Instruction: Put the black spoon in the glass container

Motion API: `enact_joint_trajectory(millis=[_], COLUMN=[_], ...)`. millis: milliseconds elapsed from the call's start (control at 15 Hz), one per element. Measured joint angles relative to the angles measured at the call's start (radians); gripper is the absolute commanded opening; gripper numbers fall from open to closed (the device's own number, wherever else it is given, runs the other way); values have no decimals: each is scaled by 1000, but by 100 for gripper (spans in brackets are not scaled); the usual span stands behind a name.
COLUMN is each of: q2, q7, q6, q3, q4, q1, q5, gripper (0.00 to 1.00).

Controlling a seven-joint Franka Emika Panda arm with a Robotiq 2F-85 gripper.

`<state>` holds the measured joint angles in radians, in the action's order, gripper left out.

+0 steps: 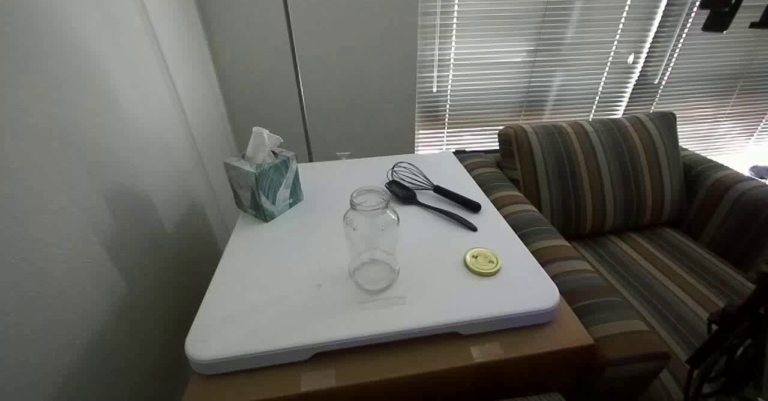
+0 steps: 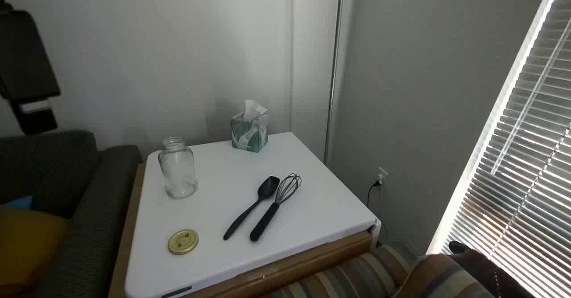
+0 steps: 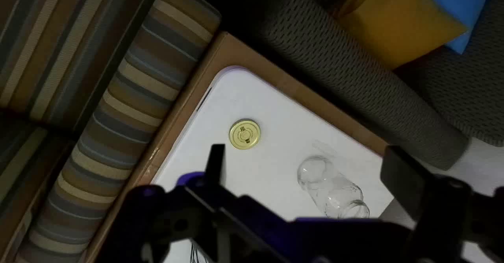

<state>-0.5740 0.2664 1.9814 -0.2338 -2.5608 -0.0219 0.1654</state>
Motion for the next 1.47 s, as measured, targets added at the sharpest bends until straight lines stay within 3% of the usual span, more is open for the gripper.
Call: enact_joint_trajectory(millis=[600,933,1200,1467], q2=[0,18,116,278], q7=[-2,20,123,253], q6=[0,160,291,299], q3=[7,17,2,0], q4=[-1,-48,-48,51], q1=[1,-12,-67,-129], q5=[12,143,282,358], gripper=[100,100,100,100])
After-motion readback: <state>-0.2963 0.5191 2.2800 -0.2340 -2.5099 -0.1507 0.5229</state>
